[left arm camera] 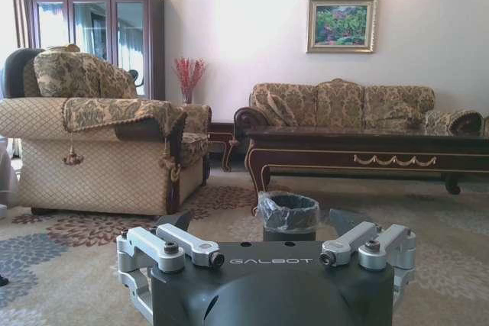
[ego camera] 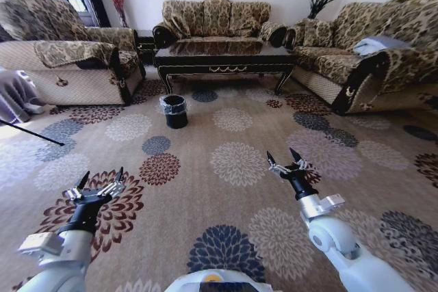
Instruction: Move to the front of the table and pick up the trash from the floor, then place it into the trash bin.
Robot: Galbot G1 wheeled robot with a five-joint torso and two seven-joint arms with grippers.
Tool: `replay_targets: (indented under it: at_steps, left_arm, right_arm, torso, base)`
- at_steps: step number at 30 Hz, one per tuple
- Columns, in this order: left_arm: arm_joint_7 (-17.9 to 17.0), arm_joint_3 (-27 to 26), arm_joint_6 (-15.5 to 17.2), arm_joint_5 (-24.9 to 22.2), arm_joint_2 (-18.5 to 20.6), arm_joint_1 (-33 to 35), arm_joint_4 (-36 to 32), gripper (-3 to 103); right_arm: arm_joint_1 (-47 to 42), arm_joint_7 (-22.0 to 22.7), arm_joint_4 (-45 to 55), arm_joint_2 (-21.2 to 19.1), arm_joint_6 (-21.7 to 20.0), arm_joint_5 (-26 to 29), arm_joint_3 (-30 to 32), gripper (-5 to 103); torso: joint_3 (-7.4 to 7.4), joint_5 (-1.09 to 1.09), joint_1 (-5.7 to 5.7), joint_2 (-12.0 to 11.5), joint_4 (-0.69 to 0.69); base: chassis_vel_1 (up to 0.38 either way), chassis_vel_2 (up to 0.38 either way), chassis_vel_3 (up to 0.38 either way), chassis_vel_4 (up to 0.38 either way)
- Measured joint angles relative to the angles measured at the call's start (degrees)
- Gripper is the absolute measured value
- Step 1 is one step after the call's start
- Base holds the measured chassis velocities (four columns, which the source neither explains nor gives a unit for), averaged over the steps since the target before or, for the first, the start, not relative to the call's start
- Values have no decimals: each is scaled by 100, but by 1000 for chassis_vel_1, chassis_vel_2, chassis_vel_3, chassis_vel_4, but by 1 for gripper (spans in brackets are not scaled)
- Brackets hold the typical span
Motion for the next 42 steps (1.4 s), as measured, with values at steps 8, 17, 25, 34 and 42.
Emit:
replay_targets:
  at_steps: [8, 17, 25, 34, 42]
  left_arm:
    - [4, -21, -3, 0, -33, 34, 0, 100]
    - [2, -21, -3, 0, -47, 56, 0, 100]
    - [-192, -16, 136, -35, -51, 51, 0, 100]
    - [-247, -40, 267, -63, 51, 24, 0, 100]
    - [-323, -53, 359, -94, 128, -46, 0, 100]
  right_arm:
    - [-127, 4, 99, 38, 7, 11, 68, 100]
    - [-170, 78, 153, 61, 41, -30, 119, 100]
    - [-214, 95, 121, 77, 63, -109, 152, 100]
    - [-181, 137, 103, 73, 68, -147, 154, 100]
    - [-162, 138, 96, 56, 65, -172, 164, 100]
  torso:
    - [-2, 0, -2, 0, -1]
    - [-1, 0, -1, 0, -1]
    - [-2, 0, -3, 0, -2]
    - [-2, 0, -3, 0, -1]
    - [-2, 0, -3, 0, -1]
  base:
    - [0, 0, 0, 0]
    - [-58, 60, 61, -57]
    - [-14, 29, 23, -19]
    - [0, 0, 0, 0]
    - [0, 0, 0, 0]
